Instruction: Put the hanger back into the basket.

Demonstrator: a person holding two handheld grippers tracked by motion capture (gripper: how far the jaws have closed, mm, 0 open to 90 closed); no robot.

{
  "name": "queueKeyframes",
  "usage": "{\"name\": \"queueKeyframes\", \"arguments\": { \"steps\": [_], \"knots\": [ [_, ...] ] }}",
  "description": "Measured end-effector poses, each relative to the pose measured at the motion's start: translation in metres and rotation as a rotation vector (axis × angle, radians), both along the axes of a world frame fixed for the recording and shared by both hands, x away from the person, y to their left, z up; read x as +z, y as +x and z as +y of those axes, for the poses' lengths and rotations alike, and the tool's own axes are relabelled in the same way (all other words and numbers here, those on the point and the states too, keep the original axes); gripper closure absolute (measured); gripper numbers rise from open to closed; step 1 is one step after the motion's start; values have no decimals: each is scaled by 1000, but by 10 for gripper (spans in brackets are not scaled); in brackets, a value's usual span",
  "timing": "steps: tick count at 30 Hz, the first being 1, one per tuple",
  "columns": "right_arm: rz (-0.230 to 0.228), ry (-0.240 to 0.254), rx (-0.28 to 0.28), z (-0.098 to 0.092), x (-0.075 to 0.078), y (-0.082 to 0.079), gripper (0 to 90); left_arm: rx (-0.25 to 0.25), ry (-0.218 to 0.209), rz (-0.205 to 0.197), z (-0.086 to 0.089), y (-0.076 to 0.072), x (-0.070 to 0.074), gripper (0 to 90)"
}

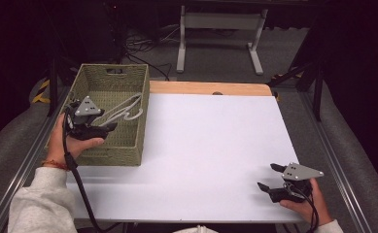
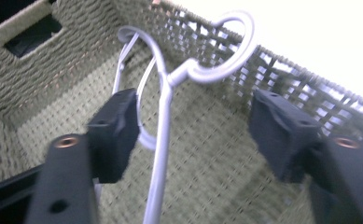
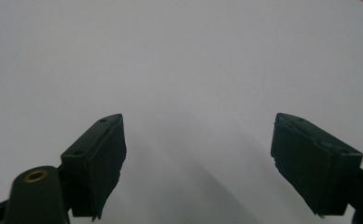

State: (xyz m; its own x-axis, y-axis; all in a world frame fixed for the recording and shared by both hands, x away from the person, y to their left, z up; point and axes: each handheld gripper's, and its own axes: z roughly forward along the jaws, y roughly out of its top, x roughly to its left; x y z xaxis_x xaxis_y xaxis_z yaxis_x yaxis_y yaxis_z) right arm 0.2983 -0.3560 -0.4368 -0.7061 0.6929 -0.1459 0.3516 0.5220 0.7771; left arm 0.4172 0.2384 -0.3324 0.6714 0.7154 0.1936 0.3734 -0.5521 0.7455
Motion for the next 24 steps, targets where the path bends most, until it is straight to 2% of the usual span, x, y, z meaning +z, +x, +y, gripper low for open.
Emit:
{"name": "queueKeyframes", "arguments": {
  "steps": [4,5,9,14,17,24],
  "knots": [
    [0,-1,1,0,0,0,191,-10,-17,-27,-8,-2,4,216],
    [0,-1,1,0,0,0,191,2,-24,-35,-12,-3,5,180],
    [-2,0,0,0,0,0,191,-15,-29,-53,-22,-6,6,125],
    [-2,4,-2,0,1,0,190,-50,-39,-84,-37,-11,10,90],
    [-5,4,2,0,1,0,191,-71,-47,-89,-45,-14,11,80],
    [-9,7,-4,-1,2,-1,191,-121,-30,-139,-68,-27,16,78]
  ]
}}
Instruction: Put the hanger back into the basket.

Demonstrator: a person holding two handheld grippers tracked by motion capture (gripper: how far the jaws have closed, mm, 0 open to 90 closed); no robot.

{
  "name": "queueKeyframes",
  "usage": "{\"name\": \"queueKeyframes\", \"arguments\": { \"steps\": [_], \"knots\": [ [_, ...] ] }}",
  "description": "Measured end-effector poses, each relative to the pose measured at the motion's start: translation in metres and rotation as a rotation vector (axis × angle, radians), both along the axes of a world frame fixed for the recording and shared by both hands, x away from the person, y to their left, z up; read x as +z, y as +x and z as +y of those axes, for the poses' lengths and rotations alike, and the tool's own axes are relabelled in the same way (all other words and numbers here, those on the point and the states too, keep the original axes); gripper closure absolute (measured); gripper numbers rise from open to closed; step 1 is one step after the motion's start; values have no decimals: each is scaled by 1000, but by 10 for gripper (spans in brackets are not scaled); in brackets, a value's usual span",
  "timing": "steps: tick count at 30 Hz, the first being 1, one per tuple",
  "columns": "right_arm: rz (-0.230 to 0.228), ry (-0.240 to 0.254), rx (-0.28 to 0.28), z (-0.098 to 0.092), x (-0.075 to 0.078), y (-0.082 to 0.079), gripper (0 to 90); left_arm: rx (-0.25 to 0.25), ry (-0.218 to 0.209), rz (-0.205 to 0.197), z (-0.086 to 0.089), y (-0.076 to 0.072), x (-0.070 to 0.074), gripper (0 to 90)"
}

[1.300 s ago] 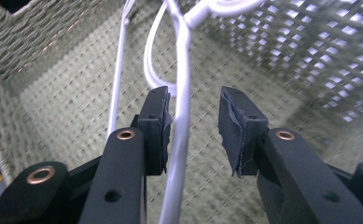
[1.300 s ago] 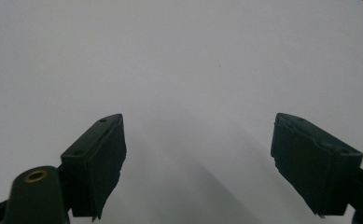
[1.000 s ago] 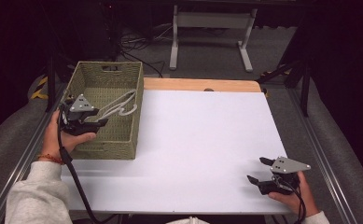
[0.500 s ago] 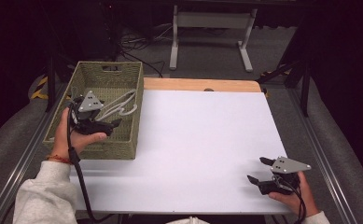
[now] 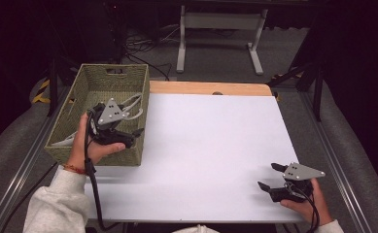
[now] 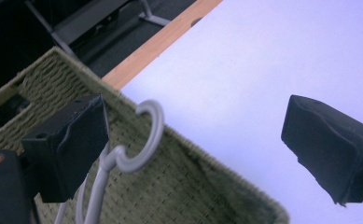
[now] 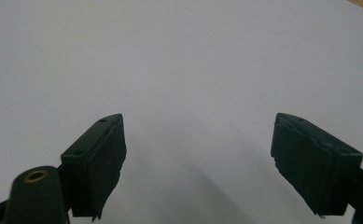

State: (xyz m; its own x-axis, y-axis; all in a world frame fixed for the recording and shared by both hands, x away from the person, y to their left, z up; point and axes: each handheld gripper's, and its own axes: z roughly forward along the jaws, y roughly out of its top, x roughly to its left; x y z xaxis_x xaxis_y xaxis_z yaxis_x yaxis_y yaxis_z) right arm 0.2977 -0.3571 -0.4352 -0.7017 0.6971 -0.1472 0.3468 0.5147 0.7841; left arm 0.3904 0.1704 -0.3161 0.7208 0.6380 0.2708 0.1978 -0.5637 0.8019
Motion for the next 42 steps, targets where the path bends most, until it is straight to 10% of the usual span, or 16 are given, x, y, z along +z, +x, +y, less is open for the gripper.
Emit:
{"name": "queueKeyframes", "arguments": {
  "steps": [10,22,42],
  "knots": [
    [-23,24,-20,-4,3,-1,185,-84,34,-72,-32,-25,0,75],
    [-55,44,-39,-7,6,-2,175,-154,-33,-84,-48,-41,-22,96],
    [-88,59,-72,-11,9,-3,165,-264,15,43,-73,-50,-70,98]
  ]
}}
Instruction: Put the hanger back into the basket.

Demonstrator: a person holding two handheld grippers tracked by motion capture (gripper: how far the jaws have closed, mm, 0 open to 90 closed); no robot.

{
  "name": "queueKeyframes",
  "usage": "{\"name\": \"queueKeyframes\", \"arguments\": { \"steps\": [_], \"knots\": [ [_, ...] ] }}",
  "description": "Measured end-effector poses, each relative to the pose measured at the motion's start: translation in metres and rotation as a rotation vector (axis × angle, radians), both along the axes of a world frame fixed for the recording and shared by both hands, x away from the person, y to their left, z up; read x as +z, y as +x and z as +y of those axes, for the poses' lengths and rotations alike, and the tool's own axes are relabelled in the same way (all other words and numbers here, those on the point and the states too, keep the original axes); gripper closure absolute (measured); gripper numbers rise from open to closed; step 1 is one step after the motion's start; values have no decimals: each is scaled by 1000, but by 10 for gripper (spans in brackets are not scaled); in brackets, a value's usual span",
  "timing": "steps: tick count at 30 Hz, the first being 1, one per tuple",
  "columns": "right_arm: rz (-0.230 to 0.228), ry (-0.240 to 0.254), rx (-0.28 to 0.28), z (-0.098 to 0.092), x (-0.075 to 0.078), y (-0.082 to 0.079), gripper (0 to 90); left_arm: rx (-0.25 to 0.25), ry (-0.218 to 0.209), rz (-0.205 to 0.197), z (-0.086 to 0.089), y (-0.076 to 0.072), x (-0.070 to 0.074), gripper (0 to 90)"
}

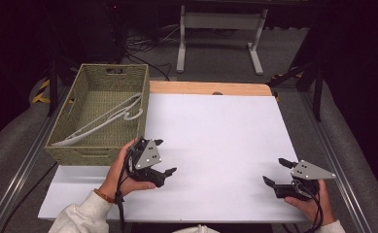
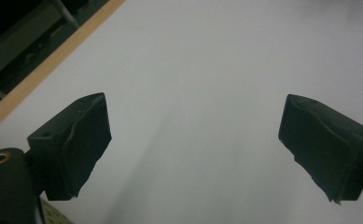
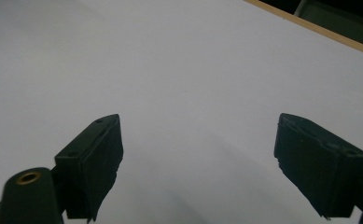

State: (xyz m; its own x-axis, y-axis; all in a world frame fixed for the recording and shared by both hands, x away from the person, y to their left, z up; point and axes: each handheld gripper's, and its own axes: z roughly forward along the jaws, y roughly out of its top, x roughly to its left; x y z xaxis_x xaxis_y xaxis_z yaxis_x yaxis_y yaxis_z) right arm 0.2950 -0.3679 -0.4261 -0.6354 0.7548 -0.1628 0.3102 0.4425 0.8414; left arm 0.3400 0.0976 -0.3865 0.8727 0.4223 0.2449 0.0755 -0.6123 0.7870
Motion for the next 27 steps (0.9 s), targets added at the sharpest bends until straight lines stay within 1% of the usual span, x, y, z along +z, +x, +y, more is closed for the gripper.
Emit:
{"name": "queueKeyframes", "arguments": {
  "steps": [3,7,10,12,15,19,21,23,25,26,27],
  "knots": [
    [-3,-1,-1,0,0,0,166,-7,16,12,-2,-1,-7,99],
    [-4,-6,0,0,0,-1,166,-22,24,25,-5,-3,-15,101],
    [-5,-9,2,0,0,-1,166,-36,23,55,-7,-5,-22,101],
    [-4,-12,3,0,0,-1,167,-44,45,58,-9,-7,-27,100],
    [-2,-13,3,0,-1,-1,167,-58,54,90,-8,-7,-36,98],
    [-2,-18,1,-1,-1,-2,168,-62,78,121,-5,-7,-47,101],
    [-3,-19,2,-1,-1,-3,169,-64,99,126,-3,-8,-52,100],
    [-2,-22,2,-1,-1,-4,170,-61,94,146,0,-8,-56,98],
    [-3,-22,3,-1,-2,-4,170,-61,98,146,4,-7,-59,98],
    [-1,-22,4,-1,-2,-4,170,-52,96,159,6,-6,-60,97],
    [0,-24,3,-1,-2,-4,171,-49,84,169,8,-5,-61,96]
  ]
}}
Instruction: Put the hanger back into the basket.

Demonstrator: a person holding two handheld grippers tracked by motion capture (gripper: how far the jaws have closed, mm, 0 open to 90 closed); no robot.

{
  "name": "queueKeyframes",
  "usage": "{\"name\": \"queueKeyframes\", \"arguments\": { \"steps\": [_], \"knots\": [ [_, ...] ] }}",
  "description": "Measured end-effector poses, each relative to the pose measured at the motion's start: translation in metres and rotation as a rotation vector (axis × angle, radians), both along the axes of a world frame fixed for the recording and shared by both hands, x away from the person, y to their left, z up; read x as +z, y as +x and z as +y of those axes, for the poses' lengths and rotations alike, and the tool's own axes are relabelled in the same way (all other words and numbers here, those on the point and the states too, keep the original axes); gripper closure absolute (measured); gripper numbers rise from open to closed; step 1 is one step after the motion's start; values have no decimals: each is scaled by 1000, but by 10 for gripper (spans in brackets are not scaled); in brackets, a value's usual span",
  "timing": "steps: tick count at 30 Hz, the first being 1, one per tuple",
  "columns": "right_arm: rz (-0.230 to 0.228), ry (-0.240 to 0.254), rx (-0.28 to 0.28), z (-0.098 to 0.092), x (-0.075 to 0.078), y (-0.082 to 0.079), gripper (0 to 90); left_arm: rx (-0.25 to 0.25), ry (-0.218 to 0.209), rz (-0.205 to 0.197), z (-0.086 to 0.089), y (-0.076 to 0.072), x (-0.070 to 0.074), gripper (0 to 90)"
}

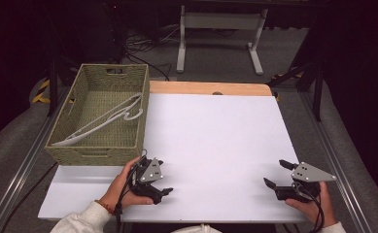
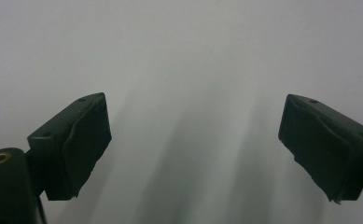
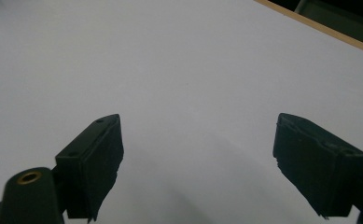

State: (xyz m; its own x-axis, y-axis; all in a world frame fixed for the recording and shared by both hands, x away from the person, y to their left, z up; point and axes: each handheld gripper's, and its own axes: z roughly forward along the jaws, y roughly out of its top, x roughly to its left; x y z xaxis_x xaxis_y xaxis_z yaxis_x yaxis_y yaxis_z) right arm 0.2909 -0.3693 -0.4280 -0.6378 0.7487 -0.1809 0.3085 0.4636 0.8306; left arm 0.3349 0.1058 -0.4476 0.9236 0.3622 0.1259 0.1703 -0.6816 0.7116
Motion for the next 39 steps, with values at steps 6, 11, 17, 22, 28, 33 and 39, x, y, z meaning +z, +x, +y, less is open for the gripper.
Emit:
{"name": "queueKeyframes", "arguments": {
  "steps": [6,11,17,22,28,33,39],
  "knots": [
    [4,-8,3,2,-1,-1,172,22,-39,14,8,3,-4,96],
    [2,-20,15,6,-1,-2,172,25,-53,25,11,4,-5,96],
    [4,-25,11,5,-1,-4,173,16,-50,20,9,6,-4,97],
    [3,-23,12,4,-1,-4,174,22,-56,25,9,7,-4,96],
    [8,-31,18,6,-2,-3,175,21,-47,21,10,6,-4,97],
    [7,-33,20,6,-2,-2,175,21,-36,23,8,7,-5,97],
    [6,-31,25,5,-2,-1,176,22,-36,20,8,8,-4,97]
  ]
}}
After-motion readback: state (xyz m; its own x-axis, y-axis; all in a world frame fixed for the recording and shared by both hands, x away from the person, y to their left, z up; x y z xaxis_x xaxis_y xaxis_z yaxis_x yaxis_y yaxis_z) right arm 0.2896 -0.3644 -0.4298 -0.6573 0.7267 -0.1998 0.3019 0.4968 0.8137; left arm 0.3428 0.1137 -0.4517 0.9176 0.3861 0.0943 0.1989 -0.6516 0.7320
